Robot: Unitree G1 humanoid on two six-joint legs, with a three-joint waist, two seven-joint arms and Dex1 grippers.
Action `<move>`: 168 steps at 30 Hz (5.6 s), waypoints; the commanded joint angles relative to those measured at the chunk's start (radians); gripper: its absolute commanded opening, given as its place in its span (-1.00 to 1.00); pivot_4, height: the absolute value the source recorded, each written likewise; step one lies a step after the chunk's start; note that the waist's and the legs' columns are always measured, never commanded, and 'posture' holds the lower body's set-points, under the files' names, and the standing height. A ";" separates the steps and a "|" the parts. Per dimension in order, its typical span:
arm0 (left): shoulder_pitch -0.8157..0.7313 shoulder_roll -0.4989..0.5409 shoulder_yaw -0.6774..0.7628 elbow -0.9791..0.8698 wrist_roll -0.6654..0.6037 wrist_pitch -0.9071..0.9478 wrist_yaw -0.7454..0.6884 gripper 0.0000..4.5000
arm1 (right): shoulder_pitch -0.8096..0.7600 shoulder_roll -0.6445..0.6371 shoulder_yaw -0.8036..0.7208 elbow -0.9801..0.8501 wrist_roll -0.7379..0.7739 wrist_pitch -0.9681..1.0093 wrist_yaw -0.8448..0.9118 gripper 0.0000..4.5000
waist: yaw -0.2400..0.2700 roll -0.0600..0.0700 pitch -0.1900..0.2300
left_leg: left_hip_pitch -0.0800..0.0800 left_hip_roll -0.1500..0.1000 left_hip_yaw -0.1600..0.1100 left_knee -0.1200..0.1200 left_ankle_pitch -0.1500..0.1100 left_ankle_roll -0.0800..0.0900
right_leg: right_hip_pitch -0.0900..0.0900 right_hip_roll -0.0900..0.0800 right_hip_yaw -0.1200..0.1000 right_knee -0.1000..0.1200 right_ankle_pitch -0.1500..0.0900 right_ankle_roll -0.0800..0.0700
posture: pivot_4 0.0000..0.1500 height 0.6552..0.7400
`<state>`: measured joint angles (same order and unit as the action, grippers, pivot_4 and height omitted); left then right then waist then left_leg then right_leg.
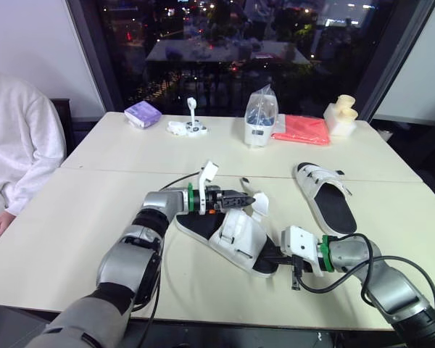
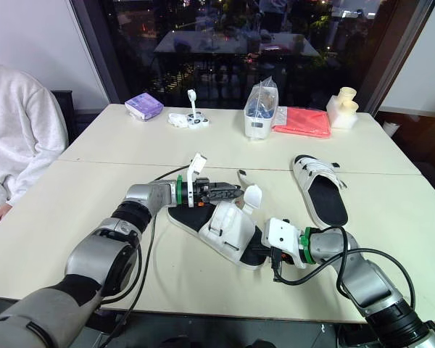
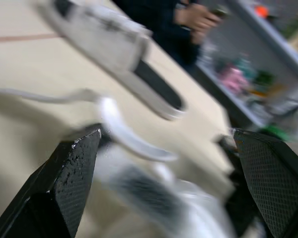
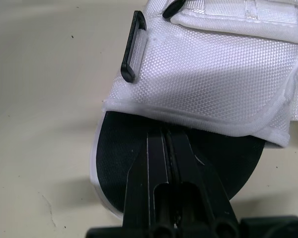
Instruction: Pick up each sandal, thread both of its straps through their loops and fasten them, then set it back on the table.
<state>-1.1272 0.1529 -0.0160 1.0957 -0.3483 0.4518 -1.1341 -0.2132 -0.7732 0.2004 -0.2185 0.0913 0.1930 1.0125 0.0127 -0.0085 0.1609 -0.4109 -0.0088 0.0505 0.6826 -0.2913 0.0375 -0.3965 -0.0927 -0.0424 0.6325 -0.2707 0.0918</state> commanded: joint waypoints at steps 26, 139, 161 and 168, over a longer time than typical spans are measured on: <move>0.255 0.162 -0.160 -0.229 0.260 -0.664 -0.378 -0.98 | 0.028 -0.023 -0.026 -0.019 -0.008 0.025 -0.015 -1.00 | -0.003 0.000 0.000 | 0.000 -0.001 0.001 -0.002 0.000 -0.002 | -0.001 -0.003 0.000 -0.001 0.000 0.000 | 1.00 1.00; 0.226 0.151 -0.094 -0.309 0.104 -0.088 -0.037 -0.35 | -0.005 0.002 0.010 0.020 -0.039 -0.012 -0.016 -1.00 | -0.020 0.000 0.000 | 0.001 -0.001 0.000 0.000 0.002 -0.003 | 0.000 -0.001 0.000 0.001 0.000 0.000 | 1.00 1.00; 0.208 0.179 -0.167 -0.124 0.368 -0.556 0.128 0.97 | -0.009 0.010 0.016 0.023 -0.042 -0.012 -0.022 -1.00 | -0.019 0.000 -0.001 | 0.001 -0.001 0.000 -0.002 0.001 -0.002 | 0.000 -0.002 0.000 0.001 0.000 0.000 | 1.00 1.00; 0.096 0.143 0.001 -0.064 0.187 -0.348 0.078 0.97 | -0.009 0.014 0.018 0.024 -0.043 -0.012 -0.024 -1.00 | -0.021 0.000 0.000 | 0.000 -0.001 0.000 -0.002 0.001 -0.002 | -0.001 -0.002 0.000 0.001 0.000 0.000 | 1.00 1.00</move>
<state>-0.9768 0.3006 -0.0917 1.0429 -0.0756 0.0166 -1.0323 -0.2342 -0.7613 0.2087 -0.1937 0.0583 0.1697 0.9858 -0.0087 -0.0085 0.1606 -0.4107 -0.0094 0.0506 0.6807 -0.2907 0.0355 -0.3979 -0.0945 -0.0430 0.6337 -0.2703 0.0922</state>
